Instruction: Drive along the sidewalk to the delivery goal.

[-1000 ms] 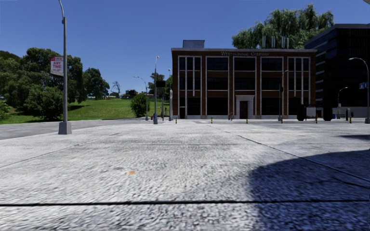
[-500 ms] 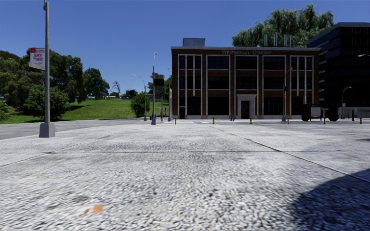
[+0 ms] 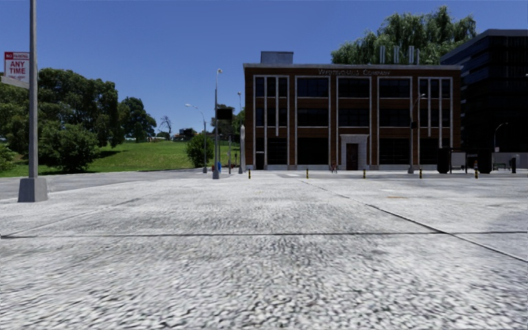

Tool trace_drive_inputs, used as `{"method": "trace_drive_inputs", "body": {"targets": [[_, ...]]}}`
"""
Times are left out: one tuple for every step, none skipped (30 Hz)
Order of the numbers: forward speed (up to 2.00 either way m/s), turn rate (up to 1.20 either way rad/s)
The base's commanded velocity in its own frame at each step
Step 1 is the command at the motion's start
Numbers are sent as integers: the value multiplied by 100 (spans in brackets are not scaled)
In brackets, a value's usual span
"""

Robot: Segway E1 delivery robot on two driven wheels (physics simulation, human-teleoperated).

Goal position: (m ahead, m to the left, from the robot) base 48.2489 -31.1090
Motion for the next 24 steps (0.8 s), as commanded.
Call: {"method": "trace_drive_inputs", "body": {"targets": [[200,0],[200,0],[200,0],[200,0],[200,0],[200,0],[200,0],[200,0],[200,0],[200,0],[200,0],[200,0],[200,0],[200,0],[200,0],[200,0],[200,0],[200,0],[200,0],[200,0],[200,0],[200,0],[200,0],[200,0]]}}
